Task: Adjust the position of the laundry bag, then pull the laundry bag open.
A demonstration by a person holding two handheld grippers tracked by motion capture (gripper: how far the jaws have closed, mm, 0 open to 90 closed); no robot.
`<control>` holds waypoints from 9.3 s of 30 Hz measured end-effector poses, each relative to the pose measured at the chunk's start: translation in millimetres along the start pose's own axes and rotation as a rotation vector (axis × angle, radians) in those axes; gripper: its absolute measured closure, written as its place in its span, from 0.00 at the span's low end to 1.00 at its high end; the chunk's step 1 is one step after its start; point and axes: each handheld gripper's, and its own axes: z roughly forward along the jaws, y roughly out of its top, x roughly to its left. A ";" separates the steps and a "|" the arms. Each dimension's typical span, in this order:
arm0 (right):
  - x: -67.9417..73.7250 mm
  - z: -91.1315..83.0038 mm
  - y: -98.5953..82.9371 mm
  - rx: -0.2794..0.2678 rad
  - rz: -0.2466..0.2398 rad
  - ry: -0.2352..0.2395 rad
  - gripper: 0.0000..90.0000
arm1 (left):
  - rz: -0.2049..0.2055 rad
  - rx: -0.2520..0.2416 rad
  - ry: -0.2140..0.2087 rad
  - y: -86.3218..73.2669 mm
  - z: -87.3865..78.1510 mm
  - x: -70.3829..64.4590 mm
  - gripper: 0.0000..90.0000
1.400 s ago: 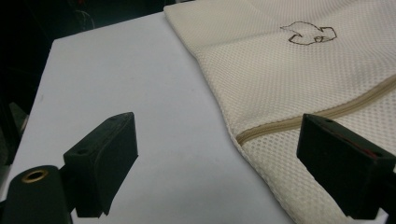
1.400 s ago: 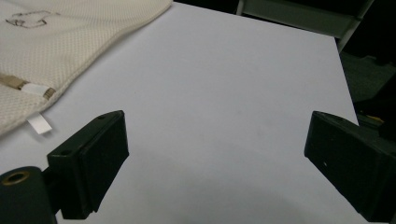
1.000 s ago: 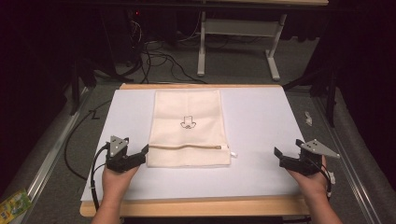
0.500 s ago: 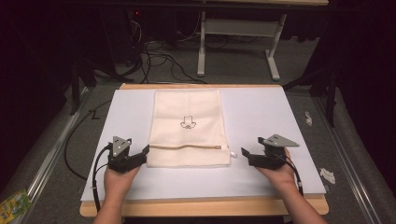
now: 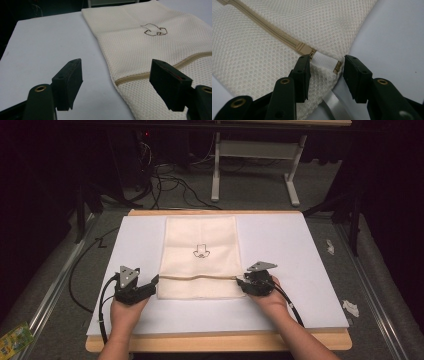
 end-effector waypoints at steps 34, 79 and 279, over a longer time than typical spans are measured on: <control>-44.4 -114.3 -84.7 -0.042 0.066 -0.007 0.91 | 0.075 0.028 -0.131 7.1 11.6 -53.7 0.39; -51.1 -105.5 -93.2 -0.060 0.099 0.033 0.71 | 0.138 0.033 -0.325 26.5 28.8 -130.5 0.36; -62.8 -128.8 -84.6 -0.183 0.101 -0.001 0.68 | -0.003 0.141 -0.370 -13.5 18.8 -89.0 0.77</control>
